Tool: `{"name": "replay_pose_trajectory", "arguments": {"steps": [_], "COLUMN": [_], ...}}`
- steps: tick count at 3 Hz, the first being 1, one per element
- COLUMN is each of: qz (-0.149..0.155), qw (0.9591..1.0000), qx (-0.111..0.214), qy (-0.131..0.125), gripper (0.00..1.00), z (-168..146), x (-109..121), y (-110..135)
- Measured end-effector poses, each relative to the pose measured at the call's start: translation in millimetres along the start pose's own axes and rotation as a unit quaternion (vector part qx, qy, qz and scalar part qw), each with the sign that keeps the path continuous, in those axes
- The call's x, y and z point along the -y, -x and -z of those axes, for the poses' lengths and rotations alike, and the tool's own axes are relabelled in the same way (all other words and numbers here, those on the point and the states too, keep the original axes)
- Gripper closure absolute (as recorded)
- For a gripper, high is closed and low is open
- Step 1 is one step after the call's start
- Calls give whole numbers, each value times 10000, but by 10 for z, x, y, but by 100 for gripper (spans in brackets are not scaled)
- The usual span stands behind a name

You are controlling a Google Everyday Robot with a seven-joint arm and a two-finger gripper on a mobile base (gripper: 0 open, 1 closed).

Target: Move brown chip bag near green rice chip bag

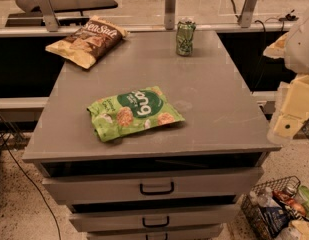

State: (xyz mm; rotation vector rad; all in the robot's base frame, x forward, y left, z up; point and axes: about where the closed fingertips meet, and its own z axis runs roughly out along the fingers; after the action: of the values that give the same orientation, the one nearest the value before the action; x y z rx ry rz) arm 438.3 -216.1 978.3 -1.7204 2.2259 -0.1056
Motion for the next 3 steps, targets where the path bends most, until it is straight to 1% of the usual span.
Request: {"name": "replay_pose_trajectory", "arguments": {"steps": [1, 2, 3], "qz": [0, 32, 147], "qw": [10000, 9999, 9977], "qx": [0, 148, 649], "qy": [-1, -17, 97], "gripper": [0, 0, 0], "z": [0, -71, -424], "x": [0, 53, 247], "y": [0, 78, 505]}}
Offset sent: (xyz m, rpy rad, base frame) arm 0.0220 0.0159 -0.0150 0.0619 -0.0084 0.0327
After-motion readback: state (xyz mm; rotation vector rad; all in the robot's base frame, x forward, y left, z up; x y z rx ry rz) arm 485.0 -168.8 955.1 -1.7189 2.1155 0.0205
